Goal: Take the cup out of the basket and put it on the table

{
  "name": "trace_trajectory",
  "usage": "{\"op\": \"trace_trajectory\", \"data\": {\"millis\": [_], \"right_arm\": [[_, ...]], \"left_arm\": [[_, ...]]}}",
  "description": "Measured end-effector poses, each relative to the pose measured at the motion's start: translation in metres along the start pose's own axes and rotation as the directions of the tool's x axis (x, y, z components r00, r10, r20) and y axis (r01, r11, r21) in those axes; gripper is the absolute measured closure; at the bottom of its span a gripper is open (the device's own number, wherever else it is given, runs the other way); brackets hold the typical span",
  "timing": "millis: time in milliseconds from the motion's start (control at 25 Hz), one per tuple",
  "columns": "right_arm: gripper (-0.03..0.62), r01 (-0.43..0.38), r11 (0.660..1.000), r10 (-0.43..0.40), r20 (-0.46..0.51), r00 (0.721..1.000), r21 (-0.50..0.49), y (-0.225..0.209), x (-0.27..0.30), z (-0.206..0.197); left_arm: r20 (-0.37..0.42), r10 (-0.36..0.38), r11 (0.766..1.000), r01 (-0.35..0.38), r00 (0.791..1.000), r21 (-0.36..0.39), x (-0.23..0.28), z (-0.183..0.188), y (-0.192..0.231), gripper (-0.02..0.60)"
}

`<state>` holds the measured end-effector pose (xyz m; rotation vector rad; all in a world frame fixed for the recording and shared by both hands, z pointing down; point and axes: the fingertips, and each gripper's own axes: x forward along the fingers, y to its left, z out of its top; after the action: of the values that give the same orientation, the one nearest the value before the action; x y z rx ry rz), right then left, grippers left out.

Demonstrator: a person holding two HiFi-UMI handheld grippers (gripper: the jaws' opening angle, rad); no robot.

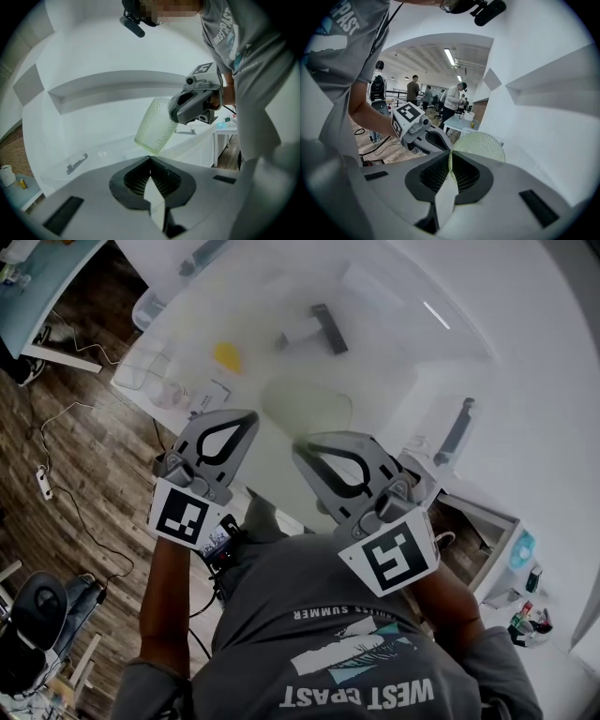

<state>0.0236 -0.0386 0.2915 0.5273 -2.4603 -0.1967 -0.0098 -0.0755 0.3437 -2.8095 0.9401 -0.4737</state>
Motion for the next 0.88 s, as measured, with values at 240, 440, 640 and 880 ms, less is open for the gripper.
{"op": "trace_trajectory", "data": {"millis": [240,440,640,880], "right_arm": [[0.566,-0.023,1.000,0.023,0.023,0.999,-0.018,0.015,-0.001,0.005],[0.565,-0.050,0.998,0.052,0.045,0.998,-0.044,0.028,0.000,0.009],[0.565,-0.093,0.994,0.097,0.060,0.993,-0.058,0.046,0.005,0.012],[0.565,-0.137,0.988,0.139,0.029,0.990,-0.070,0.065,0.017,-0.003]], "left_arm": [[-0.008,0.009,1.000,-0.009,1.000,0.004,-0.005,-0.003,0.001,0.572],[-0.014,0.024,1.000,-0.023,1.000,0.004,-0.013,-0.008,0.004,0.572],[-0.030,0.039,0.999,-0.038,0.999,0.004,-0.022,-0.015,0.007,0.572],[-0.045,0.060,0.998,-0.059,0.997,0.002,-0.032,-0.024,0.011,0.572]]}}
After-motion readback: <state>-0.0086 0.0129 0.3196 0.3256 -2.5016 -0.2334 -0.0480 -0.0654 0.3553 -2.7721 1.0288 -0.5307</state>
